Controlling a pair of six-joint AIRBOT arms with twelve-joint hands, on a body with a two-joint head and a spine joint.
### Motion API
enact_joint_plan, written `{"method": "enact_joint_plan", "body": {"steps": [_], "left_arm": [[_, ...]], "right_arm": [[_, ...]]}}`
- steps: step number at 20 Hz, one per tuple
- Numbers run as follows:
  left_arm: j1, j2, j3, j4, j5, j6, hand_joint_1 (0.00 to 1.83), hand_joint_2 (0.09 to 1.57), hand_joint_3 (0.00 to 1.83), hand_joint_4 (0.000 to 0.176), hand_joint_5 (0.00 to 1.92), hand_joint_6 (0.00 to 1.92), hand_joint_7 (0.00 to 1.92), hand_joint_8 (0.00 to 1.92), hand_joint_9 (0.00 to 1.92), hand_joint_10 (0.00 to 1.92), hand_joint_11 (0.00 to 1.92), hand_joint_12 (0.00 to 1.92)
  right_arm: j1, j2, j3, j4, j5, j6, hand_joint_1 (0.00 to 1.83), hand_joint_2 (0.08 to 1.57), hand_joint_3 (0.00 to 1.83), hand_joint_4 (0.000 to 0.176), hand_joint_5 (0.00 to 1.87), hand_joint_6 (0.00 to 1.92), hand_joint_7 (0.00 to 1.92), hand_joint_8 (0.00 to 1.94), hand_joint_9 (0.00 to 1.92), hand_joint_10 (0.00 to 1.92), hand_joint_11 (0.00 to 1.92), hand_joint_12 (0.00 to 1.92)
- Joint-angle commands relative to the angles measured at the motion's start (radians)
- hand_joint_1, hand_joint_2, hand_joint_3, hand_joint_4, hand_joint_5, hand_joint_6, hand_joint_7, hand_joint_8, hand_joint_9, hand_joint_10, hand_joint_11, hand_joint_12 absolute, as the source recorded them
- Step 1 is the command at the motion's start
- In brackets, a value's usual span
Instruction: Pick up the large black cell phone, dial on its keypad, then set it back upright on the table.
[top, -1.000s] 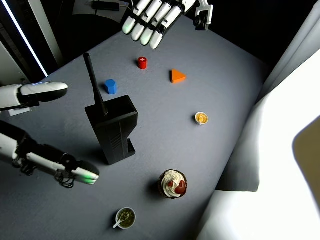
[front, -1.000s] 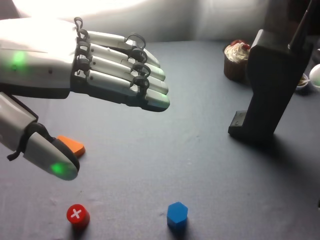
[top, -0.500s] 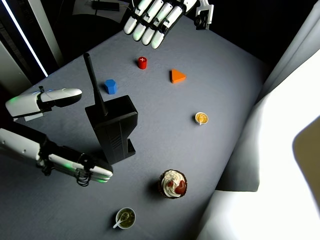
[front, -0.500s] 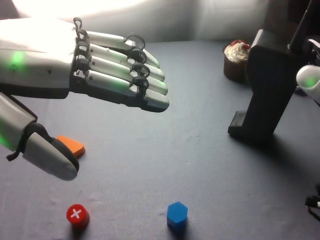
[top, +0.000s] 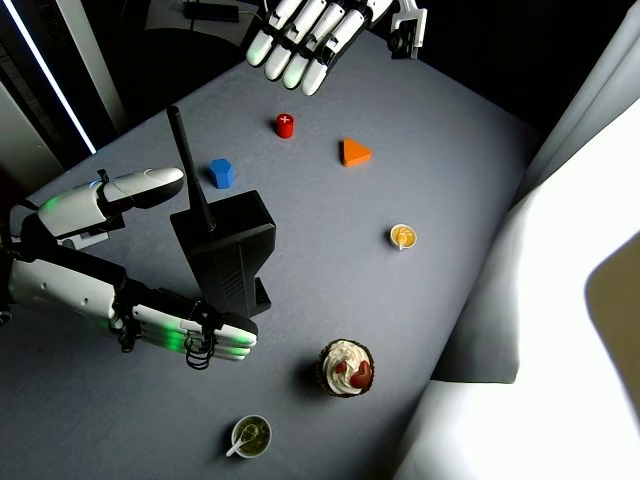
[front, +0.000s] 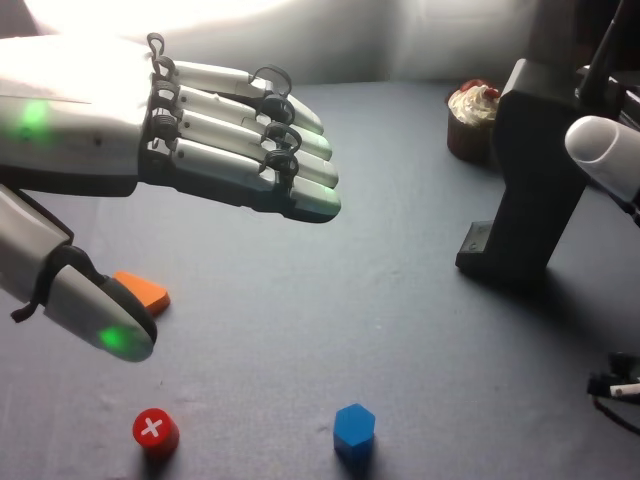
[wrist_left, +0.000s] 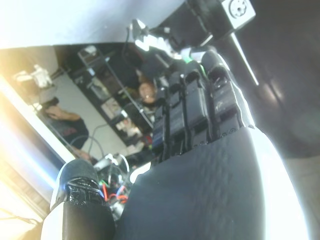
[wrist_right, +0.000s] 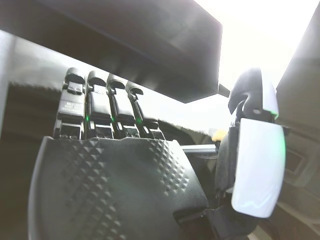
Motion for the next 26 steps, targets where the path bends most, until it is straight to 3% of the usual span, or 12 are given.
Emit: {"method": "enact_joint_plan", "body": {"steps": [1, 5, 7, 11, 15, 16, 17, 19, 20, 21, 23, 26], "left_arm": [[-0.025, 0.009, 0.001, -0.099, -0.048, -0.003, 0.00, 1.08, 0.00, 0.000, 0.19, 0.00, 0.22, 0.00, 0.20, 0.01, 0.00, 0.49], [-0.025, 0.009, 0.001, -0.099, -0.048, -0.003, 0.01, 1.08, 0.00, 0.000, 0.21, 0.01, 0.24, 0.01, 0.22, 0.01, 0.00, 0.55], [-0.025, 0.009, 0.002, -0.099, -0.047, -0.003, 0.01, 1.07, 0.00, 0.000, 0.20, 0.00, 0.23, 0.00, 0.22, 0.00, 0.00, 0.55], [-0.025, 0.009, 0.002, -0.094, -0.048, -0.004, 0.00, 1.08, 0.00, 0.000, 0.16, 0.00, 0.17, 0.00, 0.15, 0.00, 0.00, 0.33], [-0.026, 0.009, 0.002, -0.092, -0.049, -0.005, 0.01, 1.08, 0.00, 0.000, 0.17, 0.00, 0.19, 0.01, 0.16, 0.01, 0.00, 0.34], [-0.026, 0.009, 0.002, -0.091, -0.051, -0.005, 0.00, 1.07, 0.00, 0.000, 0.18, 0.00, 0.20, 0.00, 0.18, 0.00, 0.00, 0.41], [-0.026, 0.009, 0.002, -0.087, -0.052, -0.006, 0.01, 1.08, 0.00, 0.000, 0.17, 0.00, 0.19, 0.00, 0.17, 0.00, 0.00, 0.40], [-0.026, 0.009, 0.002, -0.079, -0.052, -0.009, 0.00, 1.08, 0.00, 0.000, 0.18, 0.00, 0.20, 0.00, 0.17, 0.00, 0.00, 0.39], [-0.028, 0.009, 0.001, -0.079, -0.052, -0.011, 0.00, 1.08, 0.00, 0.000, 0.17, 0.00, 0.19, 0.00, 0.16, 0.00, 0.00, 0.38], [-0.030, 0.009, 0.001, -0.079, -0.054, -0.011, 0.00, 1.08, 0.00, 0.000, 0.15, 0.00, 0.18, 0.00, 0.15, 0.00, 0.00, 0.33], [-0.031, 0.009, 0.002, -0.074, -0.062, -0.011, 0.00, 1.07, 0.00, 0.000, 0.18, 0.01, 0.20, 0.00, 0.16, 0.00, 0.00, 0.34], [-0.031, 0.008, 0.002, -0.065, -0.071, -0.010, 0.01, 1.08, 0.00, 0.000, 0.17, 0.00, 0.19, 0.00, 0.15, 0.00, 0.00, 0.33]], "right_arm": [[0.014, 0.005, 0.005, -0.038, 0.109, 0.008, 0.58, 0.90, 0.00, 0.000, 0.00, 0.00, 0.00, 0.00, 0.00, 0.00, 0.01, 0.00], [0.032, -0.005, 0.019, -0.049, 0.050, -0.006, 0.62, 0.91, 0.00, 0.000, 0.00, 0.00, 0.00, 0.00, 0.00, 0.00, 0.00, 0.00], [0.035, -0.018, 0.033, -0.055, 0.040, -0.006, 0.75, 0.90, 0.00, 0.000, 0.00, 0.00, 0.00, 0.00, 0.00, 0.00, 0.01, 0.00], [0.052, -0.047, 0.061, -0.061, 0.031, -0.006, 0.91, 0.99, 0.02, 0.000, 0.00, 0.00, 0.00, 0.00, 0.00, 0.00, 0.00, 0.00], [0.060, -0.059, 0.080, -0.061, 0.020, -0.006, 0.93, 1.00, 0.03, 0.000, 0.03, 0.01, 0.00, 0.00, 0.00, 0.00, 0.02, 0.01], [0.060, -0.059, 0.085, -0.061, 0.019, -0.006, 1.01, 1.01, 0.00, 0.000, 0.16, 0.02, 0.12, 0.00, 0.13, 0.00, 0.01, 0.42], [0.060, -0.058, 0.088, -0.061, 0.019, -0.006, 1.08, 1.04, 0.00, 0.000, 0.26, 0.01, 0.22, 0.01, 0.23, 0.01, 0.00, 0.71], [0.057, -0.053, 0.093, -0.061, 0.019, -0.006, 1.26, 1.12, 0.00, 0.000, 0.70, 0.03, 0.71, 0.03, 0.73, 0.06, 0.44, 0.83], [0.056, -0.051, 0.096, -0.061, 0.019, -0.006, 1.35, 1.13, 0.00, 0.000, 0.81, 0.93, 0.91, 0.73, 0.87, 0.99, 0.64, 0.81], [0.056, -0.048, 0.097, -0.061, 0.019, -0.006, 1.37, 1.13, 0.00, 0.000, 0.86, 1.04, 0.94, 0.93, 0.94, 1.13, 0.79, 0.94], [0.056, -0.043, 0.097, -0.061, 0.019, -0.006, 1.37, 1.14, 0.00, 0.000, 0.79, 1.09, 0.91, 1.03, 1.00, 1.19, 0.96, 1.05], [0.056, -0.032, 0.095, -0.074, 0.028, -0.006, 1.37, 1.15, 0.00, 0.000, 0.77, 1.11, 0.92, 1.01, 0.98, 1.24, 0.99, 1.08]]}}
